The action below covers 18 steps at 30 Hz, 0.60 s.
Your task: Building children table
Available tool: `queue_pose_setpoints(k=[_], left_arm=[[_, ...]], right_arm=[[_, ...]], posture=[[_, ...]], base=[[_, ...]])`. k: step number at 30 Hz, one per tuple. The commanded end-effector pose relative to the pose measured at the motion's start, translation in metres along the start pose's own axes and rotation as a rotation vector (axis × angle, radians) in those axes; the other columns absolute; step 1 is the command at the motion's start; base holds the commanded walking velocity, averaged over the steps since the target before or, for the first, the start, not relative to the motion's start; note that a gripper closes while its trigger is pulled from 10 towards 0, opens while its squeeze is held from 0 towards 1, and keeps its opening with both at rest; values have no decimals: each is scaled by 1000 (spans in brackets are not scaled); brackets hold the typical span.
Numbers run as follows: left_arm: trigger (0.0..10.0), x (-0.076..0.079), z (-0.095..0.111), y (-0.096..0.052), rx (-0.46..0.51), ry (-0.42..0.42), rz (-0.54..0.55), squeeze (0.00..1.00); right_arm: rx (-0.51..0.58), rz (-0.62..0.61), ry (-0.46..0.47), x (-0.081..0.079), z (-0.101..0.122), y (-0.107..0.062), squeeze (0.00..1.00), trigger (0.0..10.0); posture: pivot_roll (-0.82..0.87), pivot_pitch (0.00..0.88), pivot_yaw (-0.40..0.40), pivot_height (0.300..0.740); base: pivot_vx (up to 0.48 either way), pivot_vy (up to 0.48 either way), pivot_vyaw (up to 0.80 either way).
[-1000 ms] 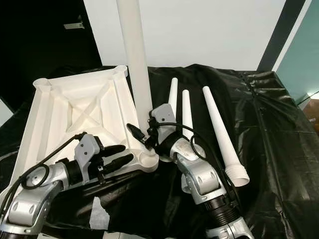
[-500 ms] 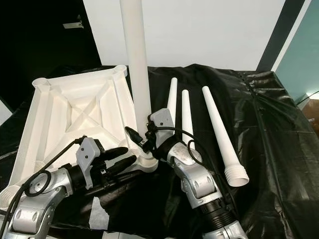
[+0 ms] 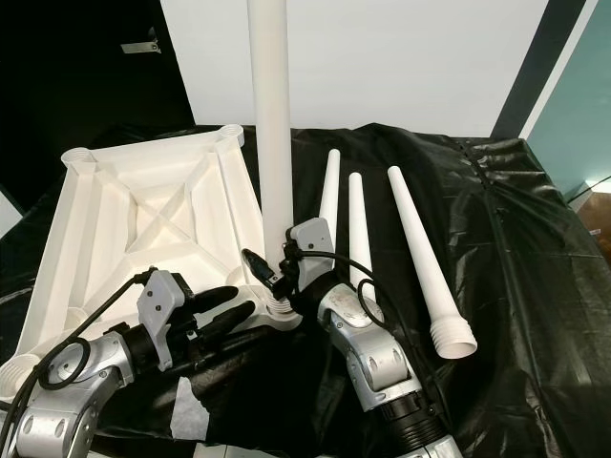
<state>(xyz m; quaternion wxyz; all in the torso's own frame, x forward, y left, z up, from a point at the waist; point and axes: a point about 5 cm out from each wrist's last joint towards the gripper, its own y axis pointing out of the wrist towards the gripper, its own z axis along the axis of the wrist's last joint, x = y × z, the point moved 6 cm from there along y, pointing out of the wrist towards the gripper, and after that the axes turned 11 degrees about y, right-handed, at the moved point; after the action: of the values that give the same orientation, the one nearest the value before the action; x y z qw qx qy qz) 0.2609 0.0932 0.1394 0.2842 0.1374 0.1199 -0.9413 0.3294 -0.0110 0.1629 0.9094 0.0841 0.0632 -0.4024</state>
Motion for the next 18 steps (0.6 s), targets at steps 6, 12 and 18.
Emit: queue_pose_setpoints(k=[6,12,18], left_arm=[[10000,-17,-4,-4,-38,0,154,0],[10000,-15,-3,-6,-38,-13,141,0],[10000,-14,-3,-5,-44,-1,142,0]], right_arm=[[-5,2,10,1,-5,2,0,10000],[-18,-8,17,5,-8,-1,0,10000],[-31,-24,25,11,-12,-4,0,10000]], posture=[[102,0,-14,740],[109,0,-25,740],[120,0,-29,740]], base=[[0,0,0],[0,0,0],[0,0,0]])
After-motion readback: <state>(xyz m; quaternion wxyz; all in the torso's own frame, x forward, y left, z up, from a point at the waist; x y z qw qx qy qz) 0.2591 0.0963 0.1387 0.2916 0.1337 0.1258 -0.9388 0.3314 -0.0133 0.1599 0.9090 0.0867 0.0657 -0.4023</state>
